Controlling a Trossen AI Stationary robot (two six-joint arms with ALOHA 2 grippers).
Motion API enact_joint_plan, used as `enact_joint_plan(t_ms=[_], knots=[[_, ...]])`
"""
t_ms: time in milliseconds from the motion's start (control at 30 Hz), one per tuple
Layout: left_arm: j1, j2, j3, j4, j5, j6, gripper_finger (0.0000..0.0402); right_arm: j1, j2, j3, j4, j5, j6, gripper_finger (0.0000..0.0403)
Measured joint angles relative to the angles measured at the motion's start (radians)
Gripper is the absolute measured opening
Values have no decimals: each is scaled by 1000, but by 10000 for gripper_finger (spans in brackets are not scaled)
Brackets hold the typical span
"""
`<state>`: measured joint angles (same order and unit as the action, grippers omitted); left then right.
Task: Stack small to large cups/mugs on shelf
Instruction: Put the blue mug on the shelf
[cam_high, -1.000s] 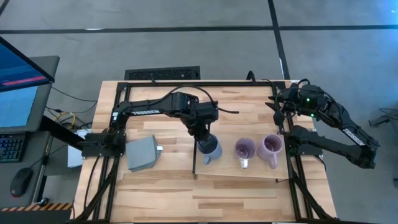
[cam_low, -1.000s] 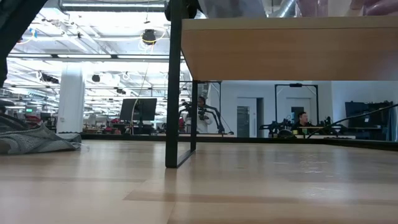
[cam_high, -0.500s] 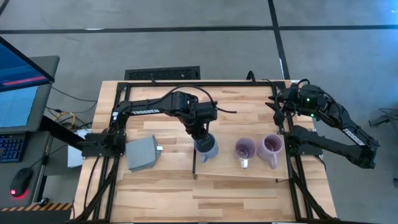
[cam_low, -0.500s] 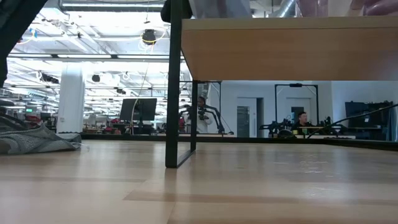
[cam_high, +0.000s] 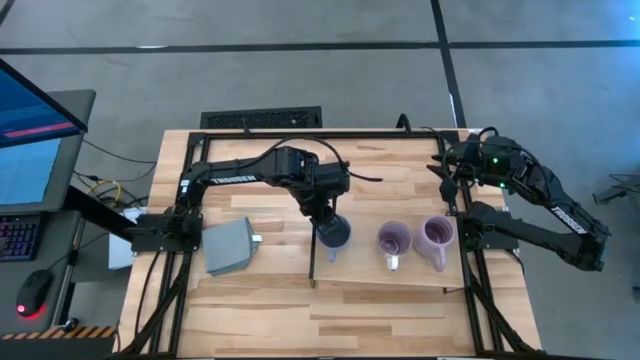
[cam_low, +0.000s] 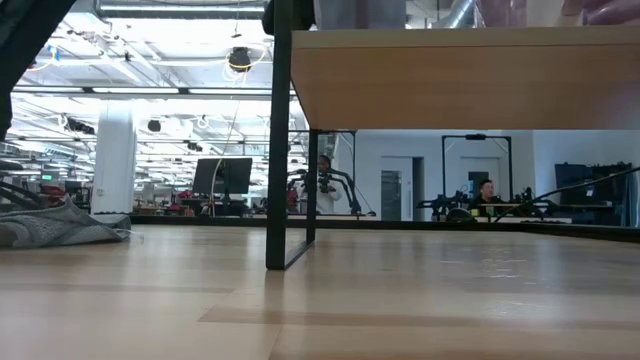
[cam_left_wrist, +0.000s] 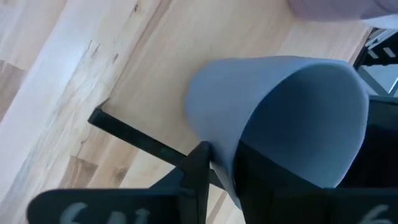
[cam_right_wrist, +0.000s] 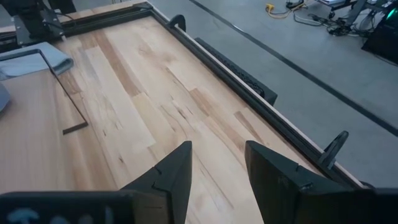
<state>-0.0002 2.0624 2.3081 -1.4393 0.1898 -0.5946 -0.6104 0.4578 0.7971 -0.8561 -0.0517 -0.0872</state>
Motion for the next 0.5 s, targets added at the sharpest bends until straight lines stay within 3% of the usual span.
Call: enact_joint_plan(t_ms=[500], knots=[[0,0,0,101,55,7,64,0,0,0,-11,0,0,171]])
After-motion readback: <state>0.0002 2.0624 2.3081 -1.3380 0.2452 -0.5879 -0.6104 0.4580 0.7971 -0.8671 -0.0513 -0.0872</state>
